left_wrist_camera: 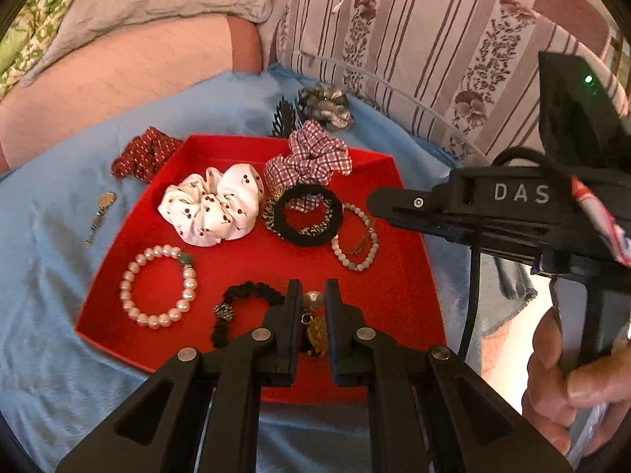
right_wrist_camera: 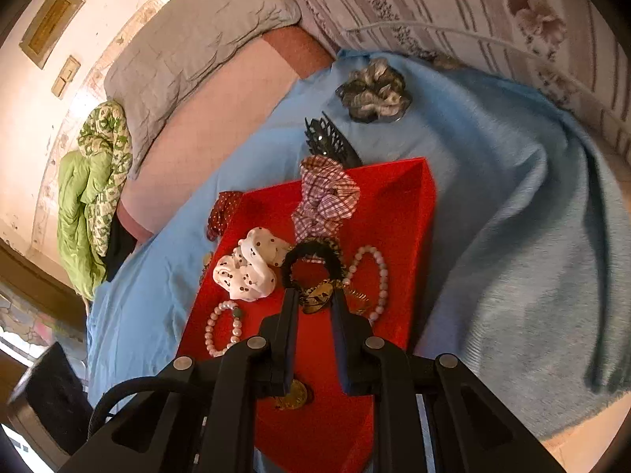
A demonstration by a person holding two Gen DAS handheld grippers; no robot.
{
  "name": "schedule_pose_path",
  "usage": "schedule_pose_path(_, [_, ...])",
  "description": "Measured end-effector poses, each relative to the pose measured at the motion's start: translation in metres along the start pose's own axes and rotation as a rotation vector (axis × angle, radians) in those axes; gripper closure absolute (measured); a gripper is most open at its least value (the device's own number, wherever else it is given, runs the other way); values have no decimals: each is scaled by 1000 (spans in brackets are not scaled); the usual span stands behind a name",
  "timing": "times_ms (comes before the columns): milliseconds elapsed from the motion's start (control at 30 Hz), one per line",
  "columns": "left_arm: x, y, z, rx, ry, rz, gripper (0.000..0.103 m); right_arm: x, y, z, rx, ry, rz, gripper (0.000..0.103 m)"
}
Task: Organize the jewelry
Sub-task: 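Lower both items into the red tray and open both grippers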
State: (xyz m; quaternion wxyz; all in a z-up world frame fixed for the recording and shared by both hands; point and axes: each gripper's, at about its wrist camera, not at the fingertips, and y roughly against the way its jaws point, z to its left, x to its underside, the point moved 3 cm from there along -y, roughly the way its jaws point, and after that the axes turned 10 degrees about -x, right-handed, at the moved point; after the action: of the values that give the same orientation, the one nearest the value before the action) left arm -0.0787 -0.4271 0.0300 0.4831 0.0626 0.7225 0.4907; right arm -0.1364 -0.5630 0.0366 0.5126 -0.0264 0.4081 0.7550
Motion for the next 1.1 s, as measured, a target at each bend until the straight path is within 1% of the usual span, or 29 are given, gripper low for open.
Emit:
schedule_pose_path(267, [-10,-21,10,-35,7,31,92,0,-16,-1,49,-1,26,84])
schedule_pose_path(600, [-7,-30,23,-62,15,52,92,-2,-32,-10,129,-16,51,84])
schedule_pose_path(867, [-7,-26,27,-63,21,50,92,-1,-34,-11,142,-25,52,84])
schedule_pose_path(967, [-7,-26,27,-62,21,51,92,0,-34,-9,144,-24,55,82])
schedule_pose_path(1000, [-7,-26,27,-63,21,51,91,0,-34,-9,143,-25,55,82])
schedule_pose_path(1067, [-7,-25,27,-67,21,52,84,0,-33,-8,142,-25,52,82])
schedule_pose_path(1100, [-7,-25,27,-72,23,50,74,0,-33,-8,144,-24,51,82])
